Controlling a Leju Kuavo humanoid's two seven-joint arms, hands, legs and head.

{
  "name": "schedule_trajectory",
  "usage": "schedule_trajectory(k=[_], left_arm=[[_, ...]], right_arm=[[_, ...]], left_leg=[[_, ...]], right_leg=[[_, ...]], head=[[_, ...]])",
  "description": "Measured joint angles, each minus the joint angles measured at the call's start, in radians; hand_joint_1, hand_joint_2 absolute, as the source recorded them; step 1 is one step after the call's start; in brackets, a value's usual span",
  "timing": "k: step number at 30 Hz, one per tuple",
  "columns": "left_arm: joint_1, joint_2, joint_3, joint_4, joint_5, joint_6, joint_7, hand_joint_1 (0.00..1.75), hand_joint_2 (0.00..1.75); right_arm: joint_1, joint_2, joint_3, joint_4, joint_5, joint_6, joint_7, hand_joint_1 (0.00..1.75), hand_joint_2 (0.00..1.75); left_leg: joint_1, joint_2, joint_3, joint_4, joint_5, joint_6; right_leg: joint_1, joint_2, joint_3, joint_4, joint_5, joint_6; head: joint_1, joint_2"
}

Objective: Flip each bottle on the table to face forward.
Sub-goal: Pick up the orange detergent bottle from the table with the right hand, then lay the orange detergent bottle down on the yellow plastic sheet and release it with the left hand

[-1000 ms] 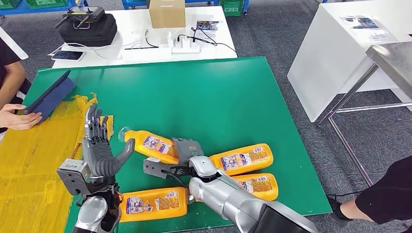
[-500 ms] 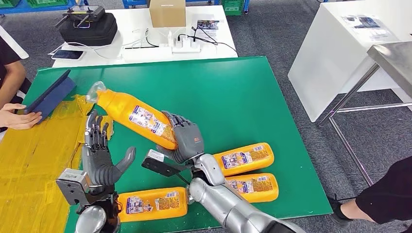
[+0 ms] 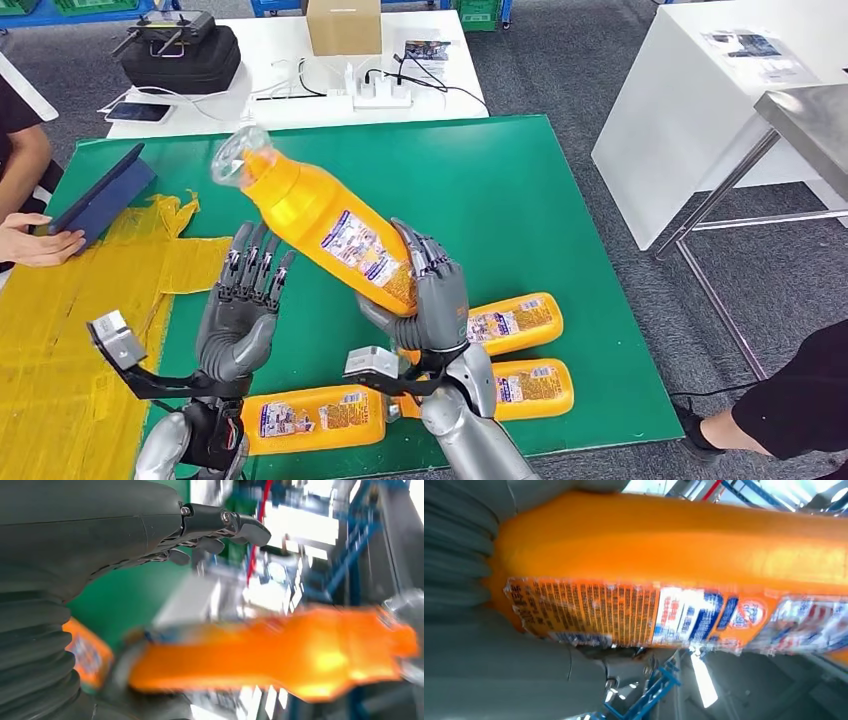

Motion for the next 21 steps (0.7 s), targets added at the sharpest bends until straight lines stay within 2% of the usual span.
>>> schedule_trajectory(k=[5,12,21], left_arm=[[-0.027,0.009,-0.013,-0.012,0.053,-0.037,0.024,0.0,1.75],[-0.049,0.023,-0.041,-0.047,0.042,-0.046,0.011,0.0,1.75],[-0.05,0.039,-0.043,-0.049,0.041,-0.045,0.008,0.0,1.75]], right_arm=[[0.011,-0.003,0.029,0.013,-0.004,0.0,-0.002,1.75,1.75],[-0.001,-0.014,0.107,0.101,0.02,0.0,0.001,1.75,1.75],[-0.013,-0.015,0.13,0.143,0.016,0.0,0.002,1.75,1.75]], left_leg=[[0.0,0.0,0.0,0.0,0.0,0.0],[0.0,0.0,0.0,0.0,0.0,0.0],[0.0,0.0,0.0,0.0,0.0,0.0]], right_leg=[[0.0,0.0,0.0,0.0,0.0,0.0],[0.0,0.0,0.0,0.0,0.0,0.0],[0.0,0.0,0.0,0.0,0.0,0.0]], head=[[0.0,0.0],[0.0,0.0],[0.0,0.0]])
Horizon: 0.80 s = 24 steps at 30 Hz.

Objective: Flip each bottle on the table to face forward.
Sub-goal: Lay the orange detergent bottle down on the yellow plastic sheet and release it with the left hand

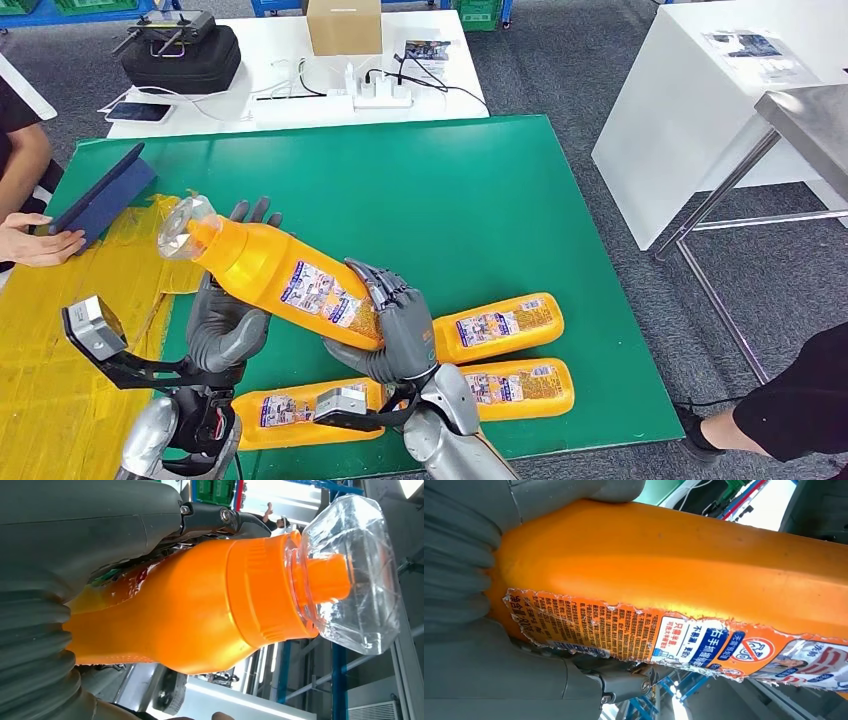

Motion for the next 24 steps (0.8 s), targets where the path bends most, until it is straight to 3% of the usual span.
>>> schedule_trajectory(k=[8,9,13,24], left_arm=[[0.002,0.004,-0.002,-0.008,-0.056,0.035,-0.036,0.0,1.75],[0.003,0.004,-0.002,-0.011,-0.076,0.052,-0.045,0.06,1.75],[0.003,0.004,-0.003,-0.027,-0.167,0.127,-0.074,1.71,1.75],[0.004,0.004,-0.022,-0.029,-0.282,0.266,-0.109,1.75,1.75]], right_arm=[[-0.028,-0.004,0.048,0.049,-0.059,0.0,0.024,1.75,1.75],[-0.033,-0.004,0.061,0.056,-0.064,0.0,0.03,1.75,1.75],[-0.042,-0.009,0.108,0.07,-0.059,0.0,0.043,1.75,1.75],[-0.044,-0.035,0.212,0.038,-0.131,0.0,0.075,1.75,1.75]], left_leg=[[0.0,0.0,0.0,0.0,0.0,0.0],[0.0,0.0,0.0,0.0,0.0,0.0],[0.0,0.0,0.0,0.0,0.0,0.0],[0.0,0.0,0.0,0.0,0.0,0.0]], right_leg=[[0.0,0.0,0.0,0.0,0.0,0.0],[0.0,0.0,0.0,0.0,0.0,0.0],[0.0,0.0,0.0,0.0,0.0,0.0],[0.0,0.0,-0.001,0.0,0.0,0.0]], head=[[0.0,0.0],[0.0,0.0],[0.0,0.0],[0.0,0.0]])
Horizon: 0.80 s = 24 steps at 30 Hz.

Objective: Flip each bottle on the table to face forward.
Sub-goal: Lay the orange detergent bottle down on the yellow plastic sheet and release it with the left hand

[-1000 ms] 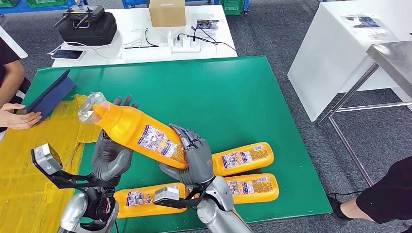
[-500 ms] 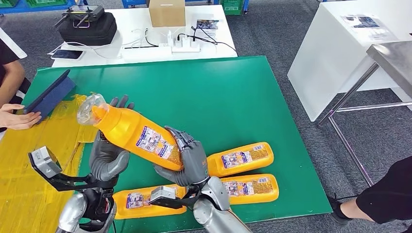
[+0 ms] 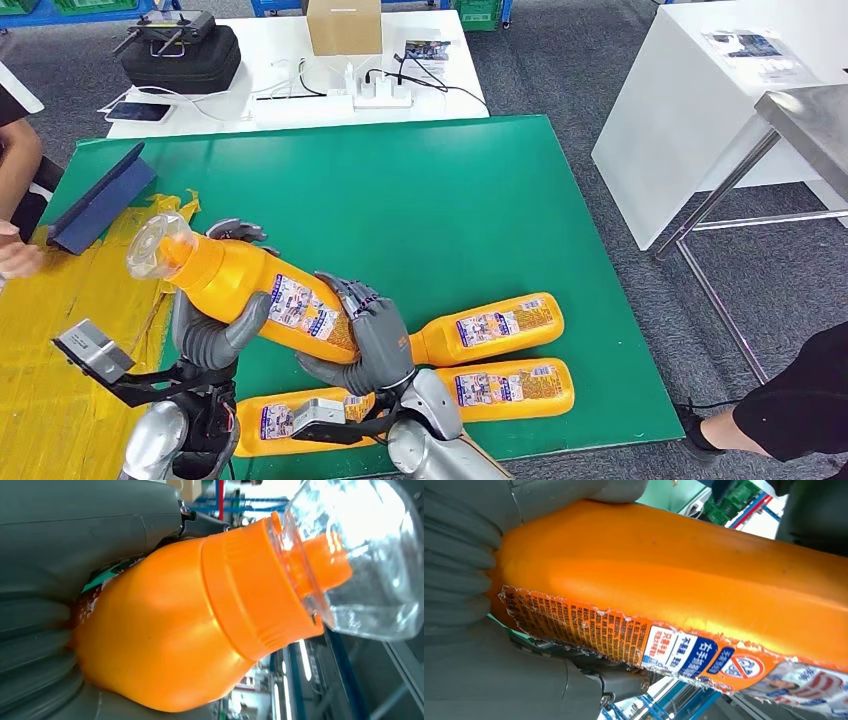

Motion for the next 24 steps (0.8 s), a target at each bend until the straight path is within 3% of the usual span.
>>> schedule_trajectory(k=[4,5,8,9,15,20,22,24], left_arm=[[-0.003,0.0,-0.009,-0.004,-0.049,0.054,-0.01,1.75,1.75],[-0.005,0.0,-0.011,-0.006,-0.056,0.061,-0.011,1.75,1.75],[-0.01,0.0,-0.017,-0.01,-0.053,0.067,-0.007,1.75,1.75],[-0.013,0.0,-0.017,-0.01,-0.047,0.066,-0.003,1.75,1.75],[-0.02,0.019,-0.006,-0.007,-0.034,0.067,0.036,1.75,1.75],[-0.03,0.059,0.069,-0.006,-0.099,0.101,0.069,1.75,1.75],[-0.037,0.075,0.101,-0.006,-0.172,0.147,0.074,1.75,1.75],[-0.046,0.1,0.132,-0.005,-0.346,0.244,0.088,1.75,1.75]], right_arm=[[0.011,-0.027,0.054,-0.06,-0.041,0.0,0.019,1.75,1.75],[0.014,-0.036,0.068,-0.078,-0.048,0.0,0.029,1.64,1.75],[0.019,-0.059,0.099,-0.124,-0.06,0.0,0.057,0.33,1.75],[0.022,-0.065,0.109,-0.138,-0.064,0.0,0.062,0.0,1.75],[0.058,-0.091,0.145,-0.282,-0.119,0.001,0.073,0.0,1.75],[0.111,-0.141,0.114,-0.476,-0.161,0.041,0.14,0.0,1.75],[0.13,-0.158,0.088,-0.538,-0.187,0.069,0.156,0.0,1.75],[0.156,-0.175,0.055,-0.598,-0.214,0.111,0.18,0.0,1.75]], left_leg=[[0.0,0.0,0.0,0.0,0.0,0.0],[0.0,0.0,0.0,0.0,0.0,0.0],[0.0,0.0,0.0,0.0,0.0,0.0],[0.0,0.0,0.0,0.0,0.0,0.0],[0.0,0.0,0.0,0.0,0.0,0.0],[0.0,0.0,0.0,0.0,0.0,0.0],[0.0,0.0,0.0,0.0,0.0,0.0],[0.0,0.0,0.0,0.0,0.0,0.0]], right_leg=[[0.0,0.0,0.0,0.0,0.0,0.0],[0.0,0.0,0.0,0.0,0.0,0.0],[0.0,0.0,0.0,0.0,0.0,0.0],[0.0,0.0,0.0,0.0,0.0,0.0],[0.0,0.0,-0.001,0.0,0.0,0.0],[0.0,0.0,-0.001,0.0,0.0,0.0],[0.0,0.0,-0.003,0.0,0.0,0.0],[0.0,0.0,-0.006,0.0,0.0,0.0]], head=[[0.0,0.0],[0.0,0.0],[0.0,0.0],[0.0,0.0],[0.0,0.0],[0.0,0.0],[0.0,0.0],[0.0,0.0]])
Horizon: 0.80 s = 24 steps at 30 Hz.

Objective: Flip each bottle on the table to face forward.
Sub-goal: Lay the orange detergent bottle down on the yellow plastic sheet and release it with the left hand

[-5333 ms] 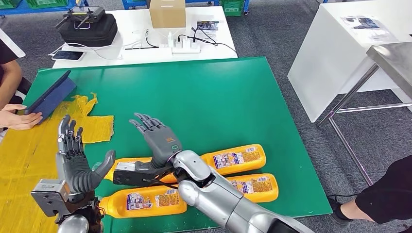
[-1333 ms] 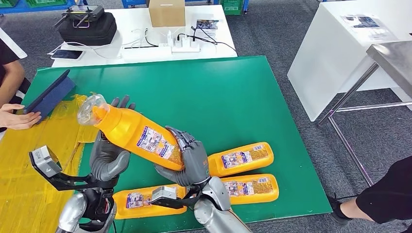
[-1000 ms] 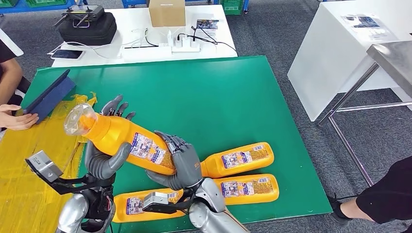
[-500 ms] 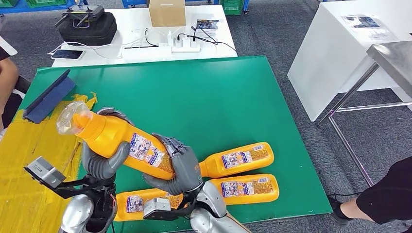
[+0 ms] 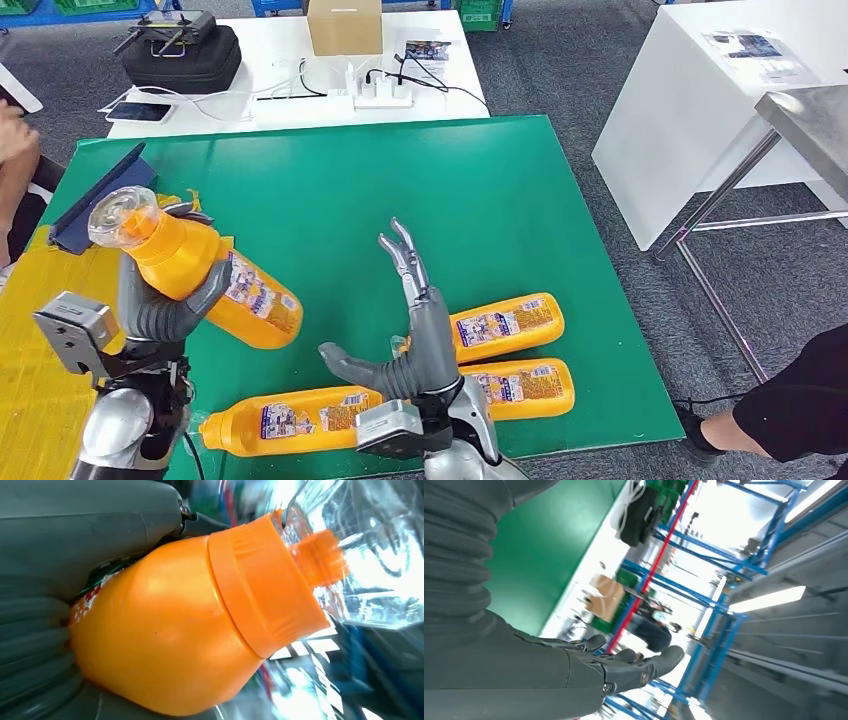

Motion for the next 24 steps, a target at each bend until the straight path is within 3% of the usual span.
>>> schedule_trajectory(k=[4,9,15,18,24], left_arm=[[-0.011,0.053,0.065,0.009,-0.461,0.181,0.054,1.75,1.75],[-0.01,0.085,0.099,0.023,-0.64,0.228,0.099,1.75,1.75],[0.016,0.18,0.092,0.118,-1.299,0.342,0.279,1.75,1.75],[0.011,0.228,0.071,0.252,-1.405,0.37,0.343,1.75,1.75],[-0.02,0.273,0.026,0.479,-1.416,0.353,0.356,1.75,1.75]], right_arm=[[0.066,-0.038,-0.095,-0.113,-0.001,0.1,0.041,0.0,1.75],[0.107,-0.063,-0.165,-0.191,0.024,0.137,0.063,0.0,1.75],[0.124,-0.144,-0.247,-0.222,0.106,0.298,0.169,0.0,1.75],[0.123,-0.202,-0.293,-0.211,0.135,0.37,0.194,0.0,1.75],[0.121,-0.277,-0.334,-0.18,0.159,0.423,0.203,0.0,1.75]], left_leg=[[0.0,0.0,-0.001,0.0,0.0,0.0],[0.0,0.0,-0.001,0.0,0.0,0.0],[0.0,0.001,0.0,0.0,0.0,0.0],[0.0,0.0,0.0,0.0,0.0,0.0],[0.0,0.0,-0.002,0.0,0.0,0.0]], right_leg=[[0.0,0.0,0.004,0.0,0.0,0.0],[0.0,0.0,0.005,0.0,0.0,0.0],[0.0,0.0,0.0,0.0,0.0,0.0],[0.0,0.0,-0.004,0.0,-0.001,0.0],[0.0,0.0,0.004,0.0,0.001,0.001]], head=[[0.0,0.0],[0.0,0.0],[0.0,0.0],[0.0,0.0],[0.0,0.0]])
